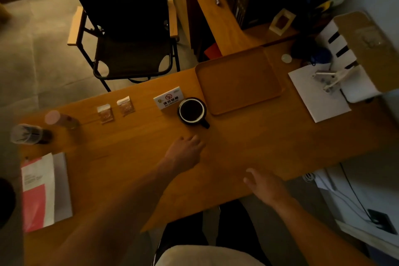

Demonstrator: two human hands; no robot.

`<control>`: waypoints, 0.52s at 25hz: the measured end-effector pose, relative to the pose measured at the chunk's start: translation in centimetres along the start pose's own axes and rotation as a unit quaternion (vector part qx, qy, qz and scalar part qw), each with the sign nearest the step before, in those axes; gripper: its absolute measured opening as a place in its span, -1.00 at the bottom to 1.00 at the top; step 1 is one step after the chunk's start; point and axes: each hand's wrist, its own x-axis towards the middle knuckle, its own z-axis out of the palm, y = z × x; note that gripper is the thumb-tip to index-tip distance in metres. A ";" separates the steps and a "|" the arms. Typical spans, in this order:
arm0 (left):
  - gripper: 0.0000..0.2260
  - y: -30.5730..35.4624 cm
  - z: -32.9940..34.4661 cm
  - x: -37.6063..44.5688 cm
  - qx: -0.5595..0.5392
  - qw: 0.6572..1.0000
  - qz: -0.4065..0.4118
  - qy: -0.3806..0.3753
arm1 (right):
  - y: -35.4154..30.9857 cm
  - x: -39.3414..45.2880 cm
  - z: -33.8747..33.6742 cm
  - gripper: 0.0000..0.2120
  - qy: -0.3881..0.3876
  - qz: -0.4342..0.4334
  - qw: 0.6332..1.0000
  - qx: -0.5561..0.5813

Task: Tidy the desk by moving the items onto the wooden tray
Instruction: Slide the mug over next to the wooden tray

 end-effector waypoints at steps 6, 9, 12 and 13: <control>-0.59 2.2 -1.2 3.9 0.101 0.989 -0.028 0.102 | 2.3 2.9 0.0 -0.35 0.126 0.015 0.990 -0.069; -0.58 3.5 -1.2 5.9 0.151 0.983 -0.071 0.076 | 3.5 4.7 1.2 -0.18 0.167 0.015 0.983 -0.078; -0.74 4.3 -1.3 7.8 0.187 0.978 -0.086 0.018 | 3.7 6.3 2.9 -0.08 0.202 0.020 0.976 -0.083; -0.77 4.5 -1.2 8.3 0.201 0.975 -0.089 0.002 | 3.7 6.7 3.4 -0.07 0.216 0.023 0.973 -0.081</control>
